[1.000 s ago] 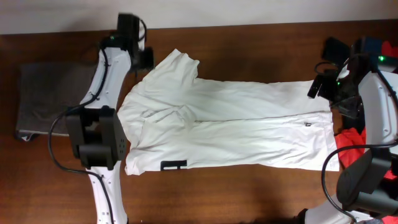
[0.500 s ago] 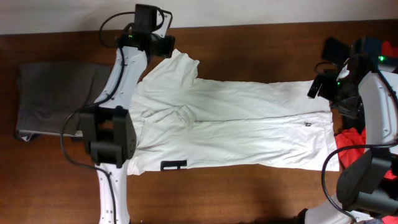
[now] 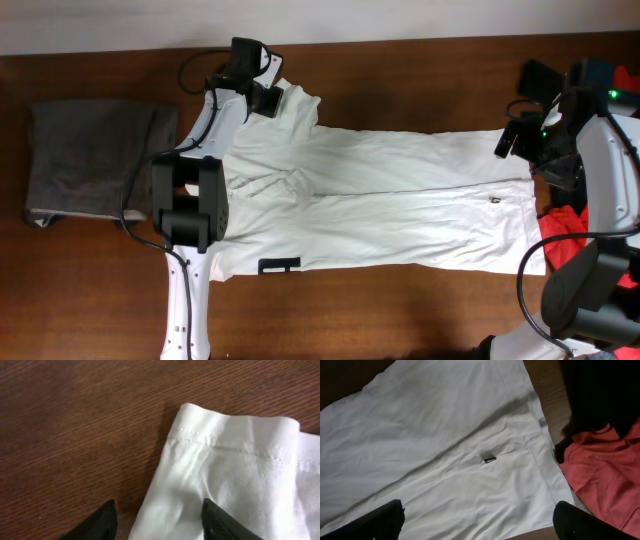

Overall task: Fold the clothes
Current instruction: 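Move the left gripper to the shirt's upper left corner and grasp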

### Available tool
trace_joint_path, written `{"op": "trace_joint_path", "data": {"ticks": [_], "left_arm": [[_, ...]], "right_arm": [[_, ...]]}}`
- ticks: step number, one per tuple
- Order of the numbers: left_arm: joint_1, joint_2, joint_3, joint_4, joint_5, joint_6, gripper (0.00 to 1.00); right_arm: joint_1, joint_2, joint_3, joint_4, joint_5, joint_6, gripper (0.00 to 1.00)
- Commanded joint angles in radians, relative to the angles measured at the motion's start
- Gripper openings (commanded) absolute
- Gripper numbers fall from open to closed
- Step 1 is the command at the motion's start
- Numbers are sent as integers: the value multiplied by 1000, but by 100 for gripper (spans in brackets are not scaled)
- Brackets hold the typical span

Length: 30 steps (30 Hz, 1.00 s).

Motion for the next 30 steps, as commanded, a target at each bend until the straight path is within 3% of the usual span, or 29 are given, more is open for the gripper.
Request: {"op": "trace_joint_path", "data": {"ticks": [1,10,17,20,25,30], "left_arm": [[1,44,4,-12,0,17,48],[2,64,4,-48,-15,16,29],[37,64,4,-69,-41,-25,29],[52,64,5,-64,-38,-36,40],[59,63,8,-58,-38,-36,46],[55,63,8,-26,-37,-36,45]], "right_arm": [[1,-13,12,0,2,4,99],[1,-13,12,0,2,4,99],[1,-13,12,0,2,4,99],[1,-13,12,0,2,4,99],[1,-13,12,0,2,4,99],[1,-13,12,0,2,4,99]]}}
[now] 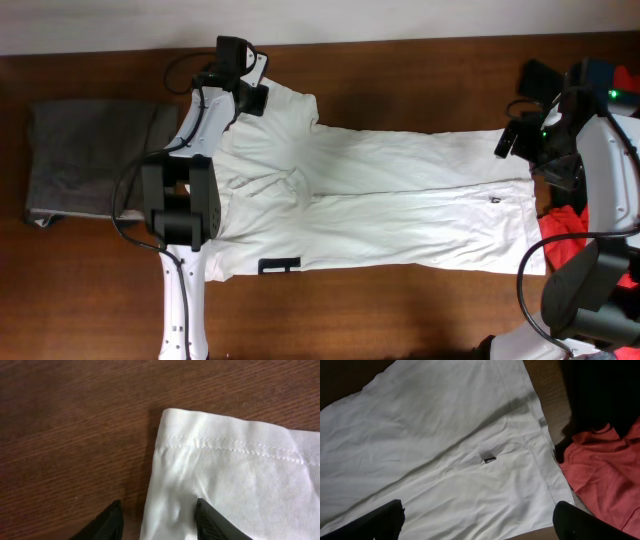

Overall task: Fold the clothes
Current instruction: 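Move the left gripper to the shirt's upper left corner and grasp, then move the right gripper to the shirt's upper right corner and grasp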

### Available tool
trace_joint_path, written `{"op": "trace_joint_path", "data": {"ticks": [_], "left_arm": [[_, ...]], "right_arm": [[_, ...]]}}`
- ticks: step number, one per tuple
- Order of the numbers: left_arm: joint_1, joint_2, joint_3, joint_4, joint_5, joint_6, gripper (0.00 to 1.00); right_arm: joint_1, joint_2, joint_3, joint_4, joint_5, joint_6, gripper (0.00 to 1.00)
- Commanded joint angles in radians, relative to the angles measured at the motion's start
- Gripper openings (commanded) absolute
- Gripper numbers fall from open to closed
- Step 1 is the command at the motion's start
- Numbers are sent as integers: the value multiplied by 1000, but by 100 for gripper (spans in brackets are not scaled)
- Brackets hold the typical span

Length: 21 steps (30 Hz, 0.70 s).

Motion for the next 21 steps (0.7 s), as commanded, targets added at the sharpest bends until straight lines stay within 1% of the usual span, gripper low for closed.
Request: {"op": "trace_joint_path", "data": {"ticks": [1,3,4,11,17,18,21], "left_arm": [[3,56,-8,6,-40,-2,38],[3,56,-8,6,-21,-2,25],[3,58,-8,6,-13,-2,24],[5,74,-8,-6,1,-16,24],[5,74,-8,-18,1,-16,2],[5,74,-8,-18,1,-16,0],[5,72,-4,-29,0,-16,0]], "right_arm": [[1,-13,12,0,2,3,99],[1,-13,12,0,2,3,99],[1,-13,12,0,2,3,99],[1,-13,12,0,2,3,99],[1,-13,12,0,2,3,99],[1,-13,12,0,2,3,99],[1,-13,12,0,2,3,99]]}}
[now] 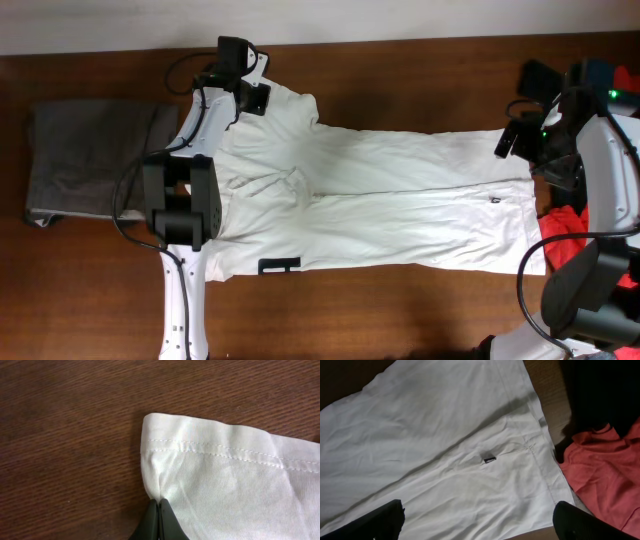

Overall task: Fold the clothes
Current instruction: 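Move the right gripper to the shirt's upper right corner and grasp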

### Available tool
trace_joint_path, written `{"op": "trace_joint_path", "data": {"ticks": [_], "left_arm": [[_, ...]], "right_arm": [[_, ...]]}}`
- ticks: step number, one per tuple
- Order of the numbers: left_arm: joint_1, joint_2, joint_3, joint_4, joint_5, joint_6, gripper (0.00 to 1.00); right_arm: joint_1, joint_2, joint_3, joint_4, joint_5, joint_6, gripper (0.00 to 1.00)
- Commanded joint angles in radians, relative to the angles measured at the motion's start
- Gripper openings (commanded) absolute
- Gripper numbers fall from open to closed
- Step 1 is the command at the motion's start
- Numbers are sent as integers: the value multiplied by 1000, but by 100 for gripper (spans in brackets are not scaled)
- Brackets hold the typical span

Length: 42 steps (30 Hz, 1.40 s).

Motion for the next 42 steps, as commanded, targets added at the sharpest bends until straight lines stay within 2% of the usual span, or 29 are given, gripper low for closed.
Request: {"op": "trace_joint_path", "data": {"ticks": [1,9,13,17,29,30,33,36,42], "left_arm": [[8,69,1,-37,-14,-2,0],[10,69,165,-179,-14,-3,0],[10,69,255,-244,-12,-55,0],[10,69,313,-282,23,-55,0],[10,69,346,-341,91,-66,1],[10,69,346,-344,91,-66,0],[10,69,346,-349,91,-66,1],[10,69,346,-352,90,-66,1],[10,69,346,-357,90,-66,0]], "right_arm": [[1,-13,12,0,2,4,99],[1,-13,12,0,2,4,99],[1,-13,12,0,2,4,99],[1,-13,12,0,2,4,99],[-1,-13,13,68,-7,-4,99],[-1,-9,13,92,-11,-14,98],[0,3,13,161,-14,-70,87],[0,35,13,233,-13,-114,83],[-15,159,13,338,43,-154,83]]}}
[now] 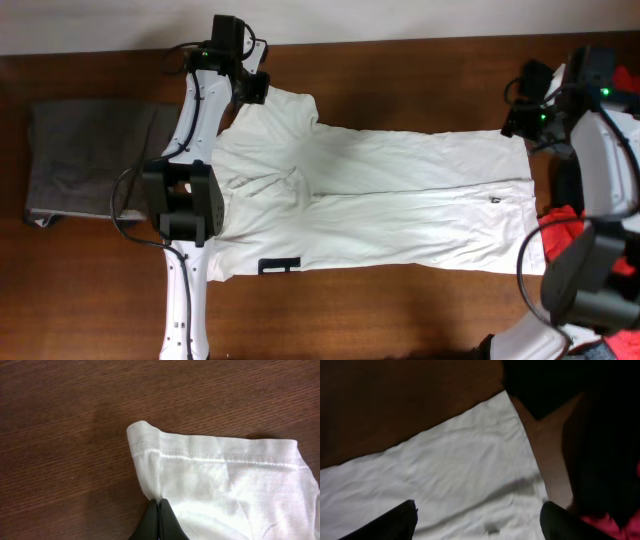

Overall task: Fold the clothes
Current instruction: 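Move the right gripper to the shirt's upper right corner and grasp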

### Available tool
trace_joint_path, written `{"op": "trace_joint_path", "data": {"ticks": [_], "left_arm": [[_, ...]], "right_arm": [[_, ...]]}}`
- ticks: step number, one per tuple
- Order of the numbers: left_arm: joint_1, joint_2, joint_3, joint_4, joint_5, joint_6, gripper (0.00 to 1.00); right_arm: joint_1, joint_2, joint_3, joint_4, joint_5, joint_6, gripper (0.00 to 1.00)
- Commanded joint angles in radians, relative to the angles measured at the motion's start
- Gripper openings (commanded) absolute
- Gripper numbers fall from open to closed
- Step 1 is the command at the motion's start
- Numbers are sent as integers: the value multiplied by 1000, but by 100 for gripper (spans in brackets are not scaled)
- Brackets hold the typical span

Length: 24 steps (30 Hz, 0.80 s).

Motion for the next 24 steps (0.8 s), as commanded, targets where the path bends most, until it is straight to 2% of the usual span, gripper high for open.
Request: {"op": "trace_joint_path", "data": {"ticks": [1,11,24], "left_arm": [[8,3,21,-8,18,-10,0],[8,3,21,-27,10,-9,0],[8,3,21,-27,9,-9,1]], "right_arm": [[-15,91,13,47,31,-56,83],[-25,283,13,220,72,-91,79],[-24,353,12,347,53,-95,78]]}}
